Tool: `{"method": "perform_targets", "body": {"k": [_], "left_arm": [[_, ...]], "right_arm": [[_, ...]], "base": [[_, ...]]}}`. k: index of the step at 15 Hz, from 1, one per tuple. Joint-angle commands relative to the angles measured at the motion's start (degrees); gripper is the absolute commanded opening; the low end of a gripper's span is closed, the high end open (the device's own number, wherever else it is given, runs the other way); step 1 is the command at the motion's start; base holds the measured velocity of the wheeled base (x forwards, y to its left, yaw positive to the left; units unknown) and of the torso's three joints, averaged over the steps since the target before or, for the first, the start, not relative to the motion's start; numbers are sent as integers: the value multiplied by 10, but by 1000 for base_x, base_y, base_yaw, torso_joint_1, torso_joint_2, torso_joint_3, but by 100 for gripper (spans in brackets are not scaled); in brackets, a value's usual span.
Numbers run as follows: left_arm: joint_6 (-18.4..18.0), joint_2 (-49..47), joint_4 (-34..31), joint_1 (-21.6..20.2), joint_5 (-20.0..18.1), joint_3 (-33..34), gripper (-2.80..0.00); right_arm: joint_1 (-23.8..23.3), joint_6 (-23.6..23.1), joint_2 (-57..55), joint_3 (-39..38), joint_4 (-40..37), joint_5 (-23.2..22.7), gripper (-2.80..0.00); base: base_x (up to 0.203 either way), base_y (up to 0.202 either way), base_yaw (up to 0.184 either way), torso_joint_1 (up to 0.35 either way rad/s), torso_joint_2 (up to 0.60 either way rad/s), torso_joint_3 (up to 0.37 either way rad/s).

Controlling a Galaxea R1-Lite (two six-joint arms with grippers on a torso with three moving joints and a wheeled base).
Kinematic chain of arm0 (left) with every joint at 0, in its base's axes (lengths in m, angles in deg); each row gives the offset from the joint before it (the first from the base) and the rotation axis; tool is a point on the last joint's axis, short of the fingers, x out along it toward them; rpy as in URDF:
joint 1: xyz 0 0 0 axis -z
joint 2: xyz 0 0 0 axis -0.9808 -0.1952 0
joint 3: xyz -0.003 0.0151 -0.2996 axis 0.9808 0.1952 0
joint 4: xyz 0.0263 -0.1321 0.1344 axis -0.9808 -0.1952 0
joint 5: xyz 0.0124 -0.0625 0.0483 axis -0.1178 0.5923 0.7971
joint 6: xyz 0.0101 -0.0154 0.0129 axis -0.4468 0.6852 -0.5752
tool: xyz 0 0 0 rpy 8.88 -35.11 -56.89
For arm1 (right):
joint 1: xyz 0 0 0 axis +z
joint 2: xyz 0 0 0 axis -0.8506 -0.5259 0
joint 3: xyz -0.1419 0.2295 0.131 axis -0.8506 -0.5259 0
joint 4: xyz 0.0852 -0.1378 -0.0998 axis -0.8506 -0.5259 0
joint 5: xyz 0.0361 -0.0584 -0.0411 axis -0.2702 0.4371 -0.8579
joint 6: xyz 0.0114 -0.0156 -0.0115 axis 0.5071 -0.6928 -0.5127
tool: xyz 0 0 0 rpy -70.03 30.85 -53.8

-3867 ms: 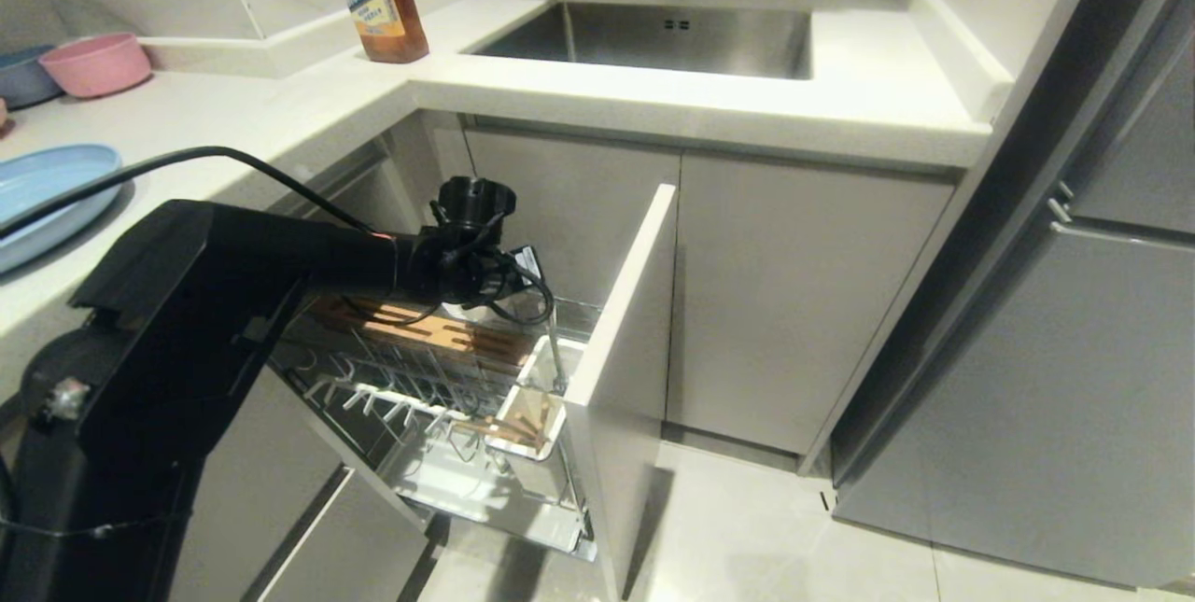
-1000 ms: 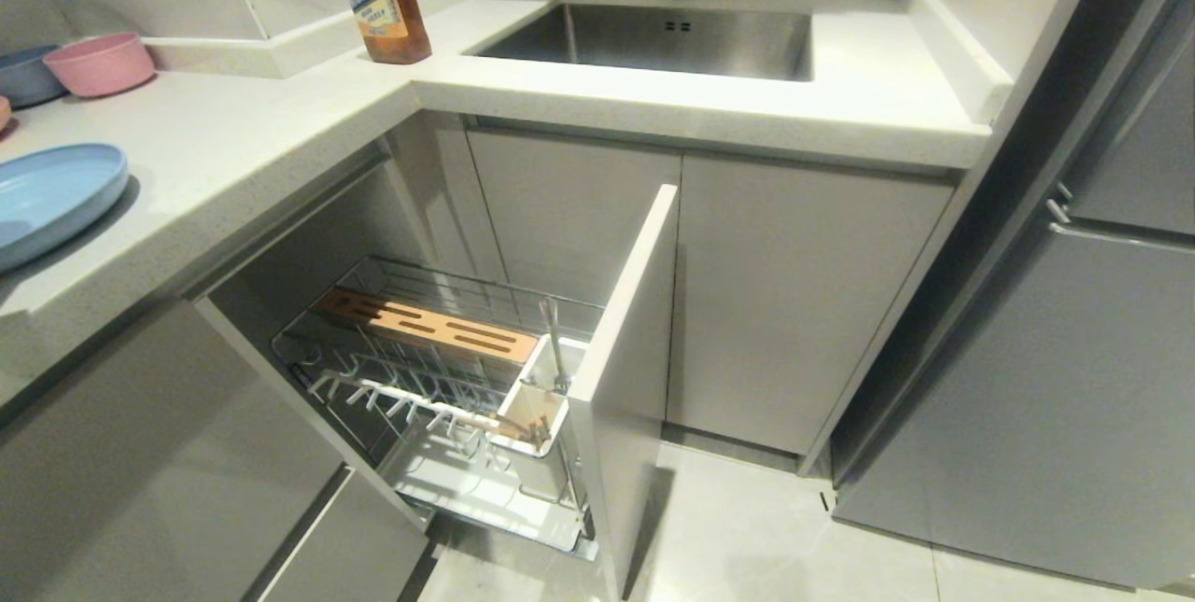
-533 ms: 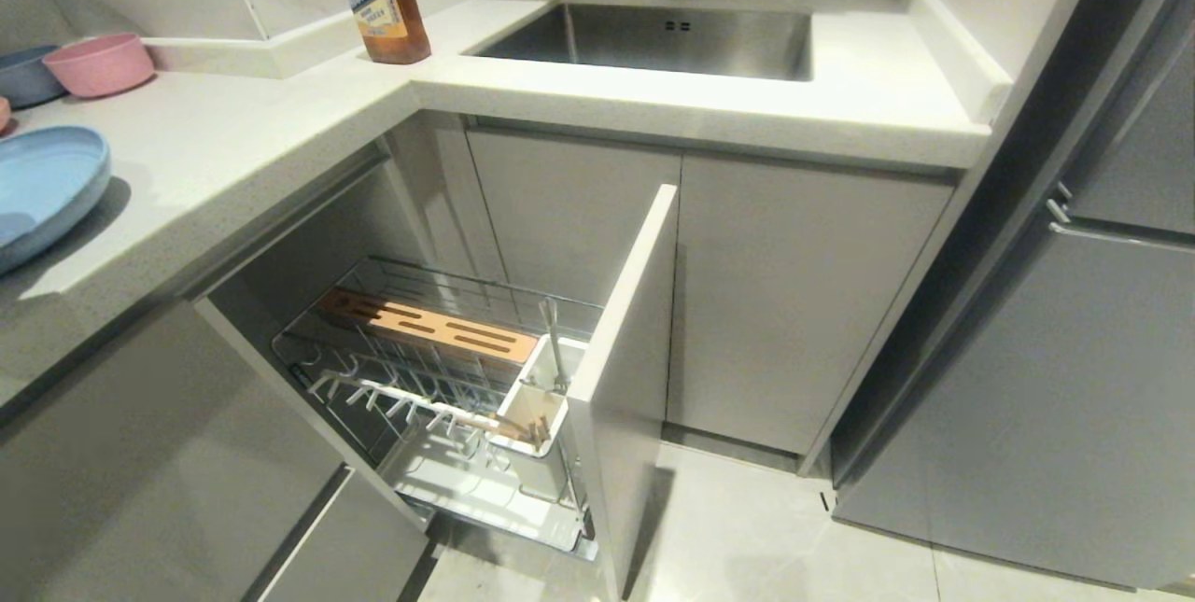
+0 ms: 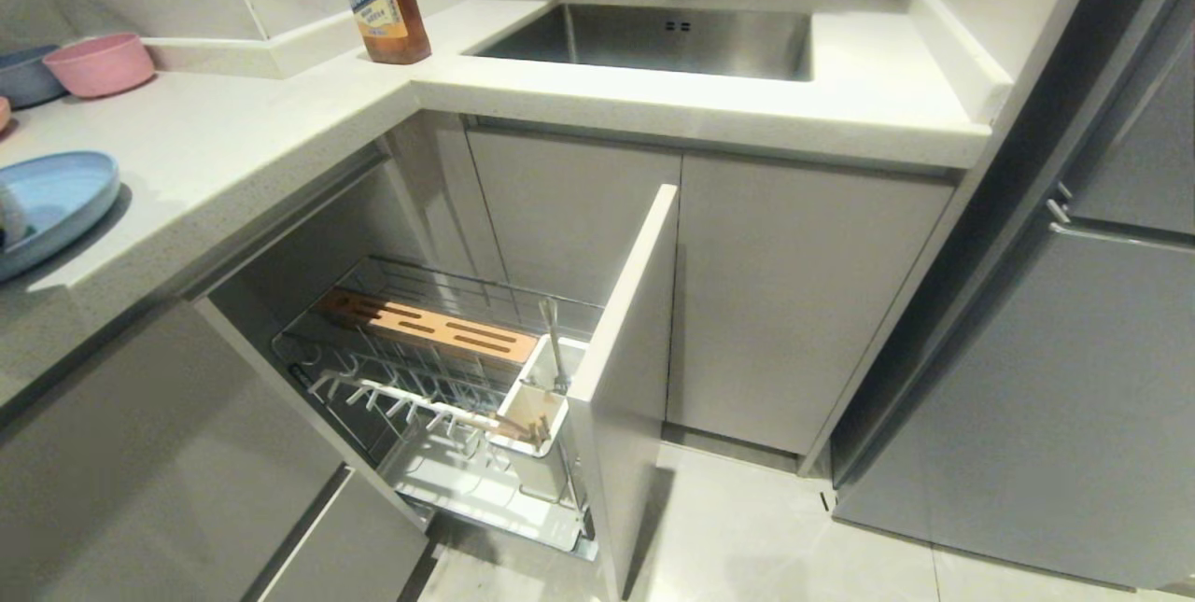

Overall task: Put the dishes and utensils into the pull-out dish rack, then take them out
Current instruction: Take the bowl out of the cupboard, then take the fork out of the cupboard

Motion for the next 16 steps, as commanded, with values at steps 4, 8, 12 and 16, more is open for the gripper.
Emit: {"method": "perform_targets", "body": {"k": [4, 8, 12, 16], "left_arm": [[9, 4, 7, 0, 2, 0, 0], [51, 41, 93, 0, 10, 0, 0], [100, 118, 206, 7, 9, 7, -280], [231, 187, 300, 75, 6, 65, -280]], "right_arm": [[0, 0, 0, 0, 0, 0, -280], [0, 0, 0, 0, 0, 0, -280], [0, 0, 0, 0, 0, 0, -280], [0, 0, 0, 0, 0, 0, -280]], "base": [[0, 0, 0, 0, 0, 0], [0, 0, 0, 0, 0, 0], [0, 0, 0, 0, 0, 0], [0, 0, 0, 0, 0, 0]]}}
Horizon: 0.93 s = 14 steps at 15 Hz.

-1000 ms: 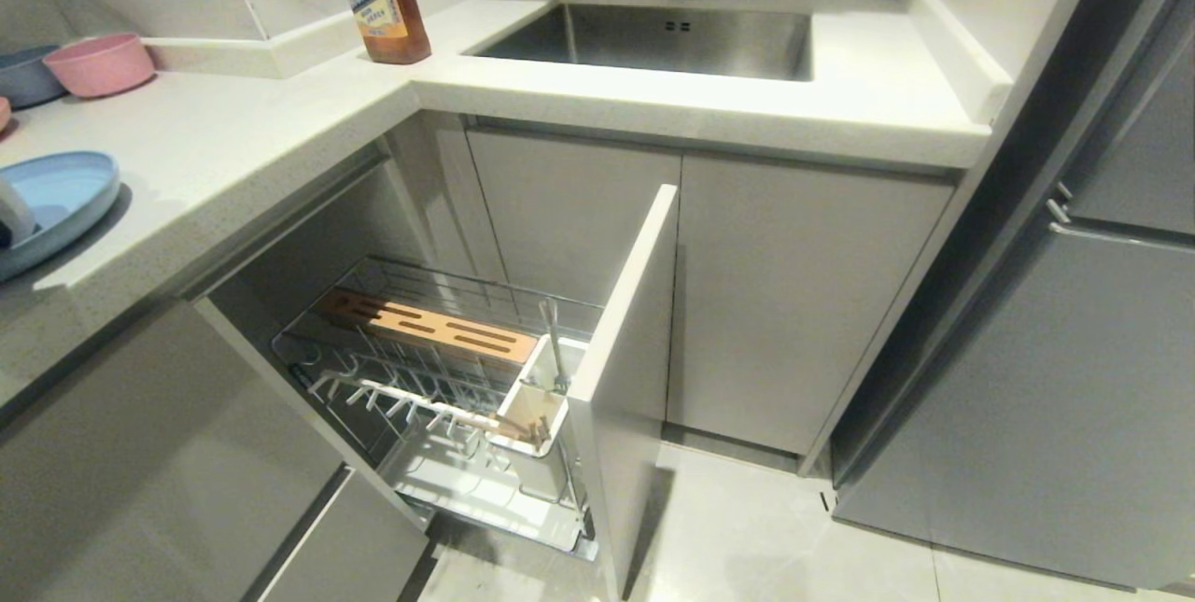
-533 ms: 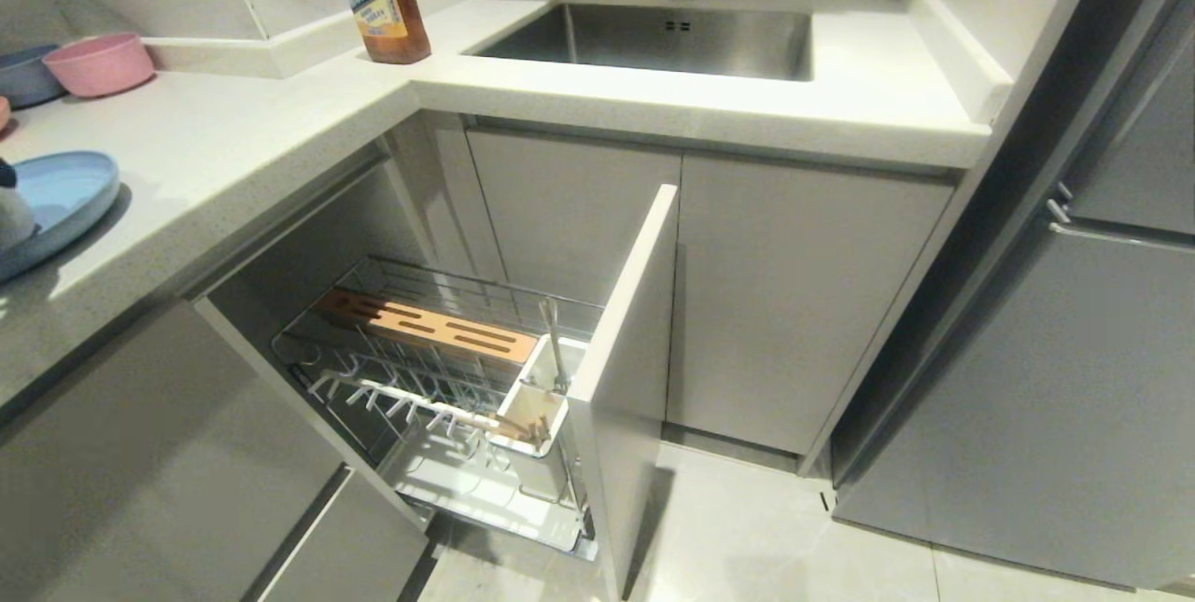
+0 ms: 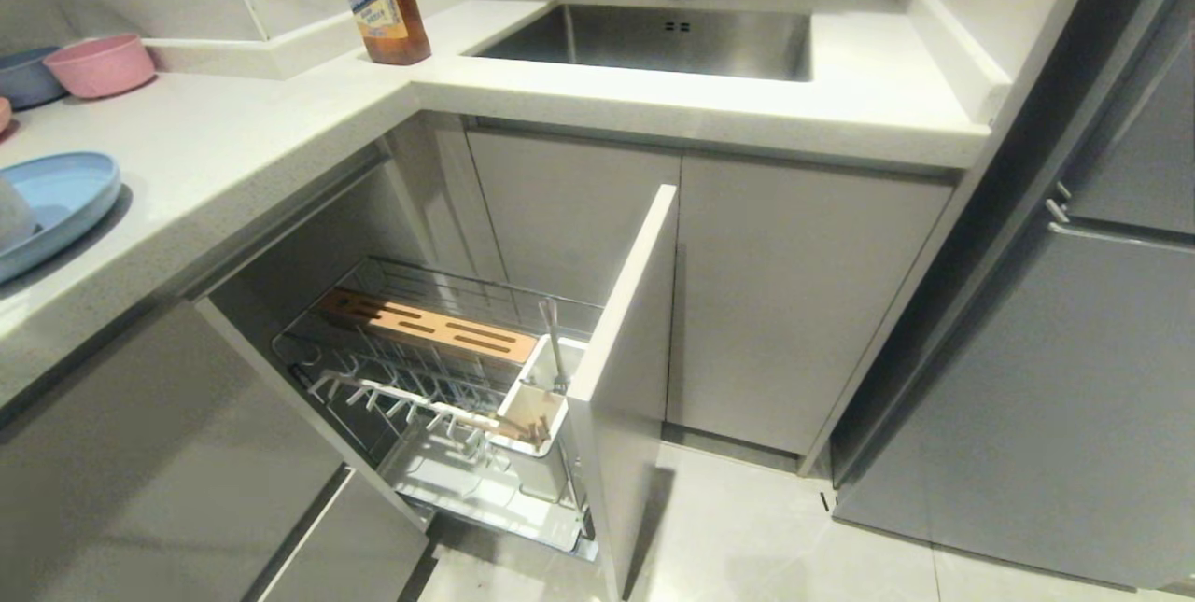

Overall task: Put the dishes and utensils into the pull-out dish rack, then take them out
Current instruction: Take the fork out of the cupboard

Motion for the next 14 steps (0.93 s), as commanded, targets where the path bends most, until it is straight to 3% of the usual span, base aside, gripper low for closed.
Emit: {"method": "perform_targets", "body": {"k": [1, 4, 8, 14], "left_arm": [[48, 40, 11, 36, -2, 43, -280], [78, 53, 57, 127, -57, 108, -280], [82, -5, 63, 253, -78, 186, -280], [102, -118, 53, 332, -73, 234, -280]], "right_arm": [[0, 0, 0, 0, 0, 0, -280], [0, 0, 0, 0, 0, 0, -280], [0, 0, 0, 0, 0, 0, -280], [0, 0, 0, 0, 0, 0, -280]], "base": [[0, 0, 0, 0, 0, 0], [0, 0, 0, 0, 0, 0], [0, 0, 0, 0, 0, 0], [0, 0, 0, 0, 0, 0]]}}
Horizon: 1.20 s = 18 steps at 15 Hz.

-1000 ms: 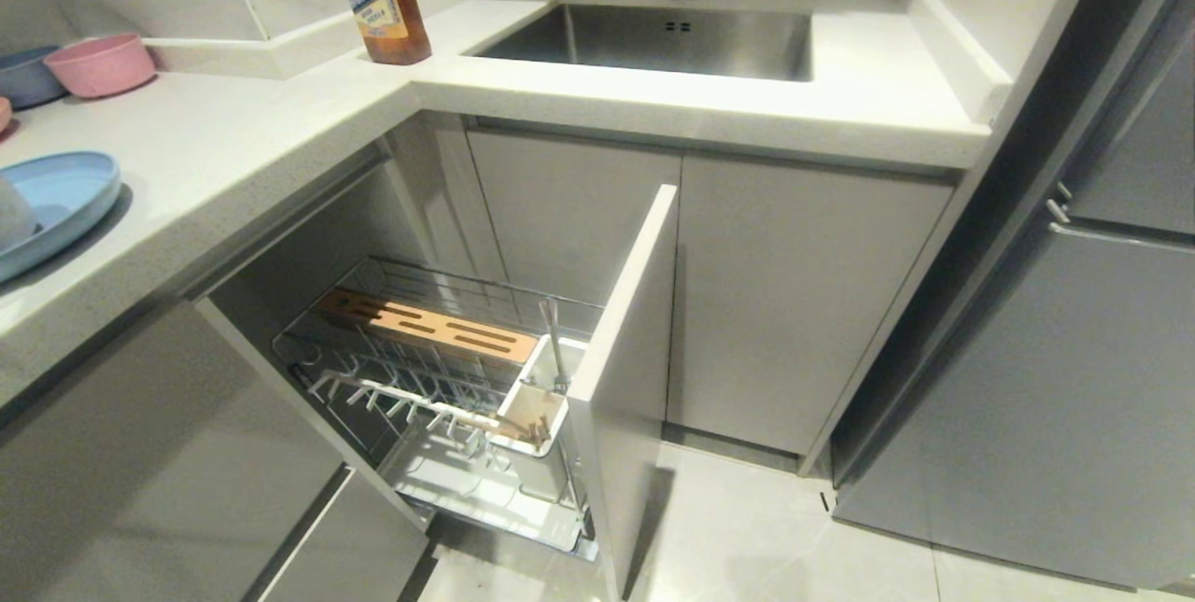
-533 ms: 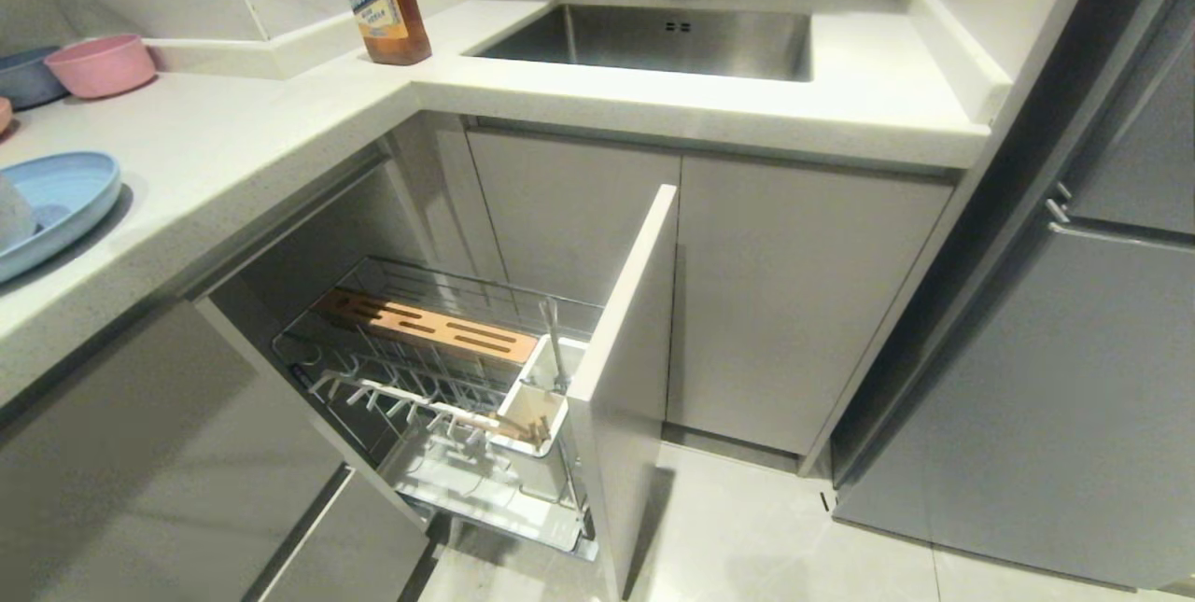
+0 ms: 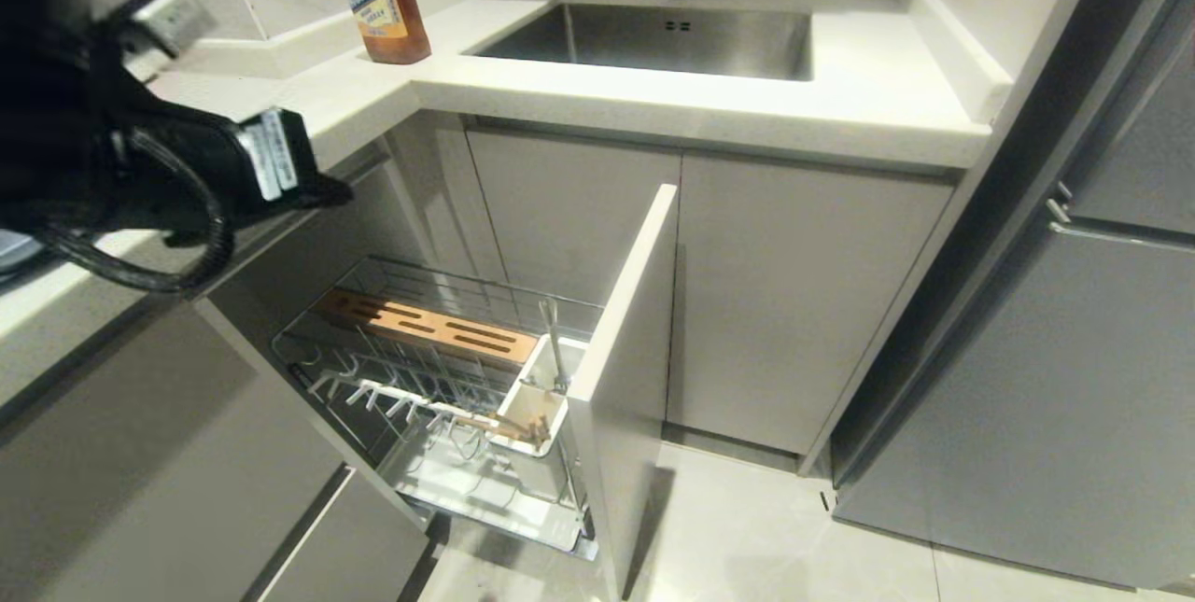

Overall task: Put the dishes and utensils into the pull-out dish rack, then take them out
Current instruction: Take the fork out of the cupboard

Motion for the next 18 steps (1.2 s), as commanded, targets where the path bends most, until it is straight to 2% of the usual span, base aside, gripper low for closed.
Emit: {"method": "perform_targets", "body": {"k": [1, 2, 5, 7, 11, 13, 15, 18], "left_arm": [[-4, -50, -2, 16, 2, 16, -280], [-20, -63, -3, 19, 2, 20, -280], [-121, -103, -1, 22, -9, 17, -280], [-224, -131, 7, 32, -13, 6, -280], [-402, -184, 52, 33, -18, -2, -280], [-445, -209, 69, 34, -26, -22, -280], [-466, -231, 73, 38, -31, -36, -280], [-475, -260, 71, 45, -31, -51, -280]], "right_arm": [[0, 0, 0, 0, 0, 0, -280], [0, 0, 0, 0, 0, 1, -280], [0, 0, 0, 0, 0, 0, -280], [0, 0, 0, 0, 0, 0, -280], [0, 0, 0, 0, 0, 0, -280], [0, 0, 0, 0, 0, 1, -280], [0, 0, 0, 0, 0, 1, -280], [0, 0, 0, 0, 0, 1, -280]], "base": [[0, 0, 0, 0, 0, 0], [0, 0, 0, 0, 0, 0], [0, 0, 0, 0, 0, 0], [0, 0, 0, 0, 0, 0], [0, 0, 0, 0, 0, 0], [0, 0, 0, 0, 0, 0], [0, 0, 0, 0, 0, 0], [0, 0, 0, 0, 0, 0]]}}
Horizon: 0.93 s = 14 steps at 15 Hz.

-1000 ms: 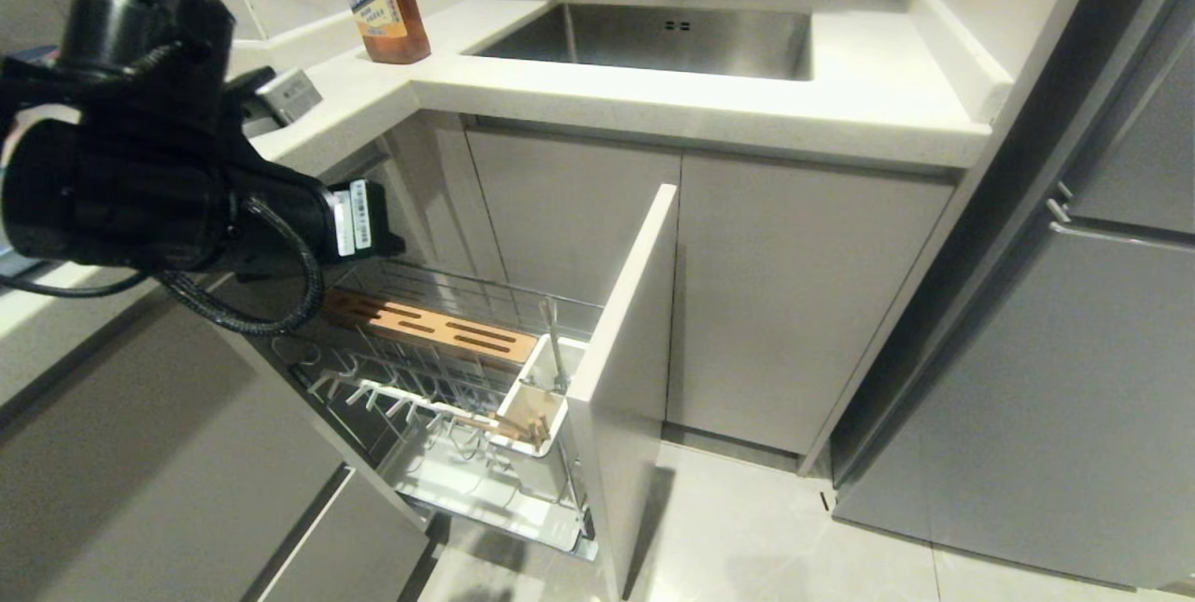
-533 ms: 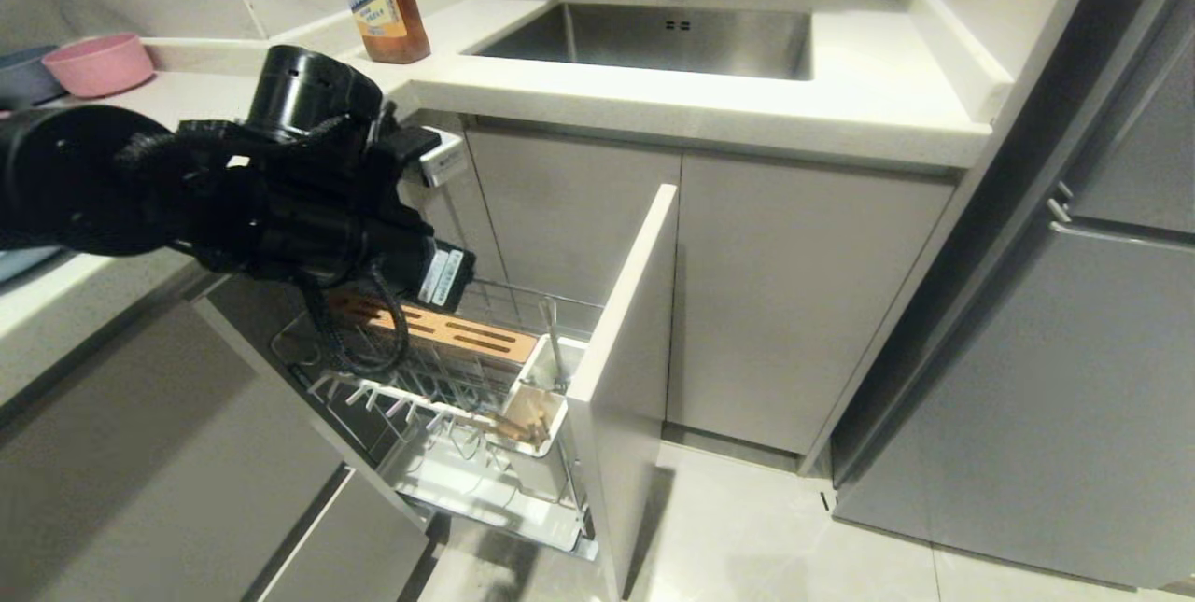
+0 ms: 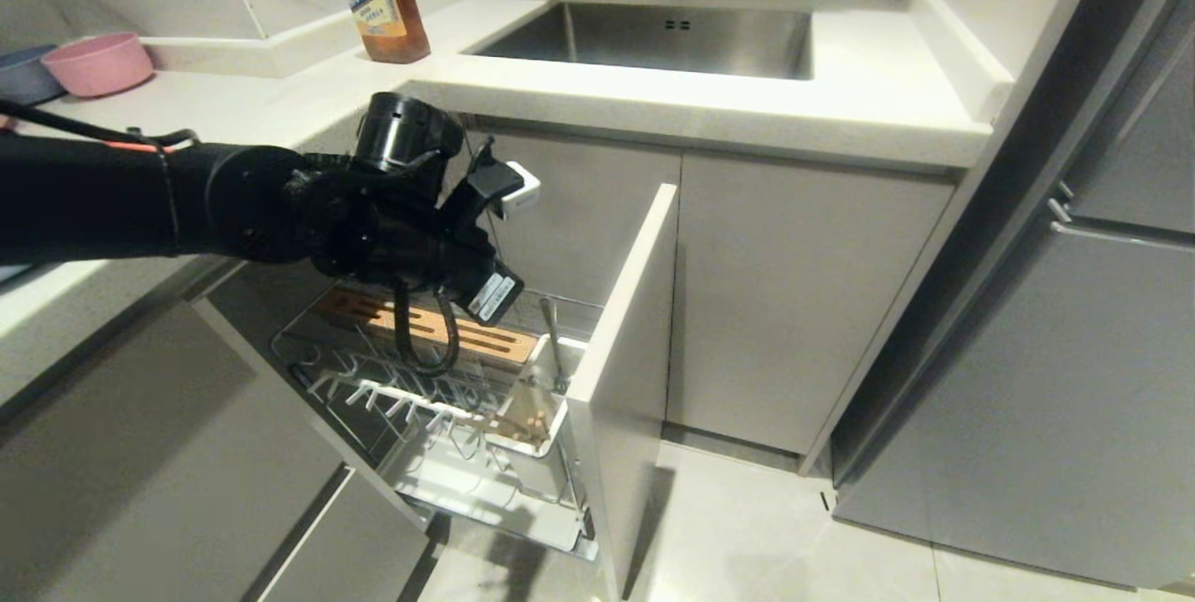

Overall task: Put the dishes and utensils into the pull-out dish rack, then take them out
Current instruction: Take the fork out of the cupboard

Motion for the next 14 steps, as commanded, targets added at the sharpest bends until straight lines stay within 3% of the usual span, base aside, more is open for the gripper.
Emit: {"method": "perform_targets", "body": {"k": [1, 8, 14], "left_arm": [[-2, -22, -2, 2, 0, -7, 0], [-2, -74, -2, 10, -1, -30, 0], [-18, -116, -2, 0, -46, -52, 0]], "right_arm": [[0, 0, 0, 0, 0, 0, -280], [0, 0, 0, 0, 0, 0, -280], [0, 0, 0, 0, 0, 0, -280]], "base": [[0, 0, 0, 0, 0, 0], [0, 0, 0, 0, 0, 0], [0, 0, 0, 0, 0, 0]]}}
